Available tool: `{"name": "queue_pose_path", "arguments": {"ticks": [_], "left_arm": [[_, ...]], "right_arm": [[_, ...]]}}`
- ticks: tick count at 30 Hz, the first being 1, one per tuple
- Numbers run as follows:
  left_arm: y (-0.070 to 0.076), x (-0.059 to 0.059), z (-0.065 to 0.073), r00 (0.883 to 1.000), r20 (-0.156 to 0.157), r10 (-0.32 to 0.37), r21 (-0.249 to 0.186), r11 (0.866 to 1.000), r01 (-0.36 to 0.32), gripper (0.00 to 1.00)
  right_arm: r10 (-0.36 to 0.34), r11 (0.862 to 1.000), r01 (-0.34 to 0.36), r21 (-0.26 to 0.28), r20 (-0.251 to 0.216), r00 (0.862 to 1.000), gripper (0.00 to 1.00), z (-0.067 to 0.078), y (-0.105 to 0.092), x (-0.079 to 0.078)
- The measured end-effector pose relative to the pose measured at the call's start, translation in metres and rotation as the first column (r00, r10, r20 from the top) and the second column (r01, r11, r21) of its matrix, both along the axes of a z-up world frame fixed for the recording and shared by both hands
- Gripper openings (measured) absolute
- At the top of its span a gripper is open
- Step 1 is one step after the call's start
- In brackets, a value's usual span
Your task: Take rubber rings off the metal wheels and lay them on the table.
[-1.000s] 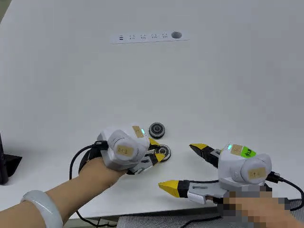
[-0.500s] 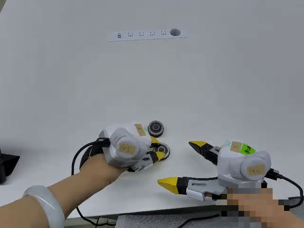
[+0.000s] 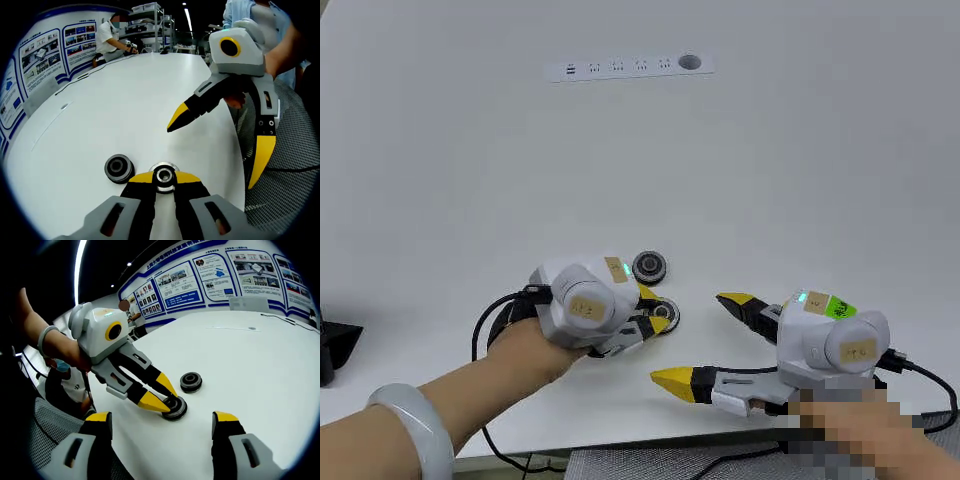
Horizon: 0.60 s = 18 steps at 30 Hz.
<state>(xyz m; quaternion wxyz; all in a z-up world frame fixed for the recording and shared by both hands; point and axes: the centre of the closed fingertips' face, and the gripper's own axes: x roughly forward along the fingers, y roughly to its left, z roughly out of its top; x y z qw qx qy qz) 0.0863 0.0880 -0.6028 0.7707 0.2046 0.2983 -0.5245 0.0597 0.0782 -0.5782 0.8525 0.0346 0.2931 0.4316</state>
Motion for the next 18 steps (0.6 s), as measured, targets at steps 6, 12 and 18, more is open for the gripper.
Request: {"name": "queue_pose_path", "arguments": {"ticks": [6,12,18], "left_arm": [[-0.0004,0.0005,-0.0002,1.000,0.000,-0.002,0.000,1.000,0.002,0.13],[-0.0005,0.0006,-0.0001,1.000,0.004,-0.008,0.001,1.000,0.008,0.13],[-0.0006,0.0006,-0.0001,1.000,0.006,-0.010,0.002,1.000,0.010,0.13]], "right_arm": [[-0.025,0.999,0.026,0.030,-0.040,0.999,0.76,-0.0005,-0.0017,0.0024],[-0.062,0.995,0.069,0.066,-0.102,0.993,0.65,-0.0010,-0.0040,0.0058],[-0.084,0.992,0.097,0.083,-0.147,0.985,0.54,-0.0038,-0.0045,0.0094]]}}
